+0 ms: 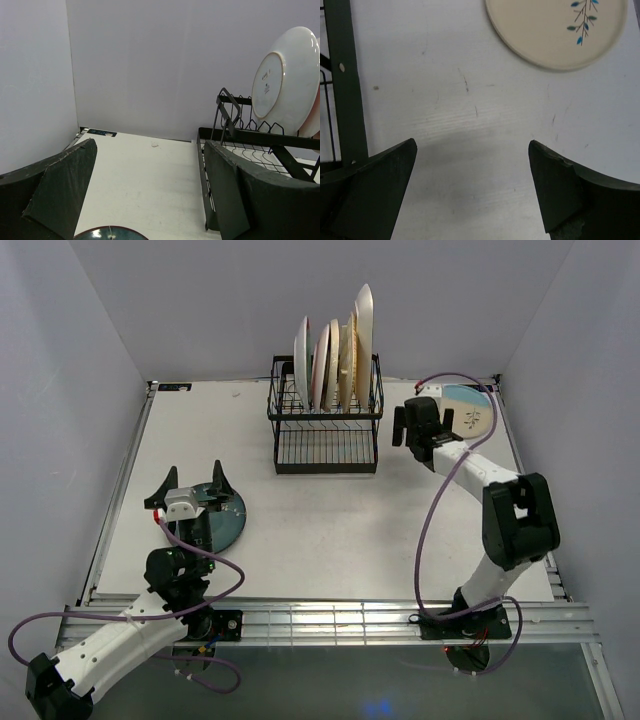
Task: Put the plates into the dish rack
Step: Move the plate to the center of the board.
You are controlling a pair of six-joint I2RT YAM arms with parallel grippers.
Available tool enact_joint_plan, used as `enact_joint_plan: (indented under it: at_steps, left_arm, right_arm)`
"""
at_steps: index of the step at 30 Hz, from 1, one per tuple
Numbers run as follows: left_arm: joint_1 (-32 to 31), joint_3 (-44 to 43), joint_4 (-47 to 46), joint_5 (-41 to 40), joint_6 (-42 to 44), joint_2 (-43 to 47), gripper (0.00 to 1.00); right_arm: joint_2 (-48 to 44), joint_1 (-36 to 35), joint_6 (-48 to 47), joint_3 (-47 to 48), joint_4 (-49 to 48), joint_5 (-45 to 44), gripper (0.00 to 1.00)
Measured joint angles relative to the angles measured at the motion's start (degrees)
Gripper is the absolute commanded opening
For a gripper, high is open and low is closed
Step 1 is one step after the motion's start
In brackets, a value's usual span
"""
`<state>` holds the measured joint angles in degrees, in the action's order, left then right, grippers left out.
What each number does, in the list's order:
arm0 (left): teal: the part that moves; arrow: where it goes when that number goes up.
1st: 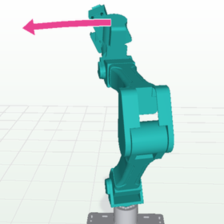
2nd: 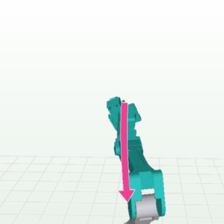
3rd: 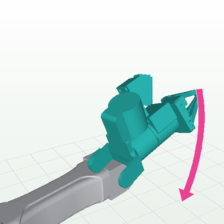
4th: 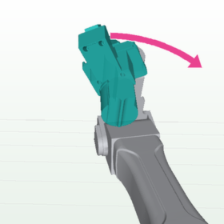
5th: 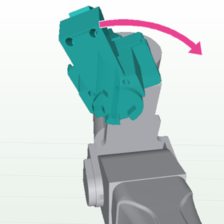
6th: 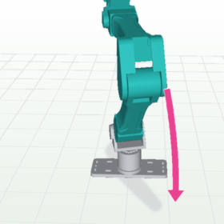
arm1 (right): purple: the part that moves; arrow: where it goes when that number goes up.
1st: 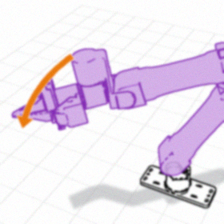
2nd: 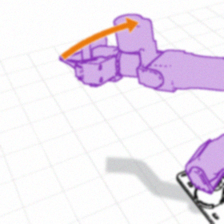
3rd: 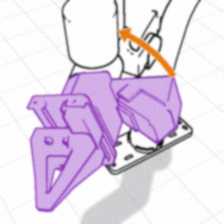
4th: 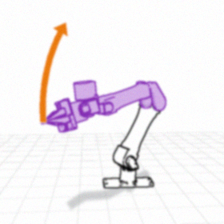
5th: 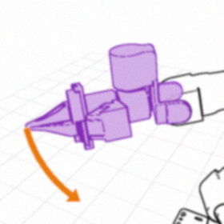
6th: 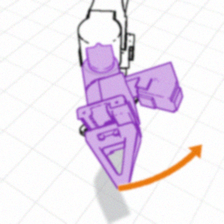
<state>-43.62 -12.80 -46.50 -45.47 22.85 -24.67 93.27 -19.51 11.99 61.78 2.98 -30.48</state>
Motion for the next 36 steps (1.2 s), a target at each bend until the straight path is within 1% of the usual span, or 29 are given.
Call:
enact_joint_plan:
  at_steps: [2,4,6,9,16,17,20,21,23,26,28,34,36]
  left_arm:
    - [0.0,0.0,0.0,0.0,0.0,0.0,0.98]
    - [0.0,0.0,0.0,0.0,0.0,0.0,0.98]
    - [0.0,0.0,0.1,0.0,0.0,0.1,0.98]
    - [0.0,0.0,0.3,0.0,0.0,0.7,0.98]
    - [0.0,0.0,0.7,0.0,0.0,1.5,0.98]
    - [0.0,0.0,0.8,0.0,0.0,1.5,0.98]
    - [0.0,0.0,1.0,0.0,0.0,1.2,0.98]
    - [0.0,0.0,1.1,0.0,0.0,1.1,0.98]
    - [0.0,0.0,1.1,0.0,0.0,0.9,0.98]
    - [0.0,0.0,1.2,0.0,0.0,0.7,0.98]
    - [0.0,0.0,1.3,0.0,0.0,0.7,0.98]
    - [0.0,0.0,1.3,0.0,0.0,0.2,0.98]
    - [0.0,0.0,1.4,0.0,0.0,0.2,0.98]
  right_arm:
    - [6.2,0.8,-3.5,6.2,0.0,0.2,0.91]
    - [12.2,1.4,-6.6,12.3,-0.1,0.0,0.91]
    - [16.7,2.0,-9.3,16.7,0.1,0.0,0.88]
    - [20.8,3.2,-12.2,21.1,0.5,0.7,0.83]
    - [27.8,7.8,-17.6,30.9,1.6,1.6,0.82]
    - [28.7,8.4,-18.6,31.8,1.6,1.7,0.8]
    - [31.1,9.9,-21.3,33.1,2.2,2.4,0.67]
    - [31.8,10.3,-21.8,33.5,2.6,2.7,0.65]
    - [33.1,11.4,-22.6,33.9,3.5,4.5,0.63]
    - [34.6,13.0,-23.1,34.1,4.7,9.7,0.6]
    - [35.2,14.0,-23.2,34.3,5.6,11.8,0.6]
    - [38.0,15.4,-23.8,37.9,7.4,13.2,0.55]
    - [38.9,15.5,-24.1,39.2,7.8,14.1,0.45]
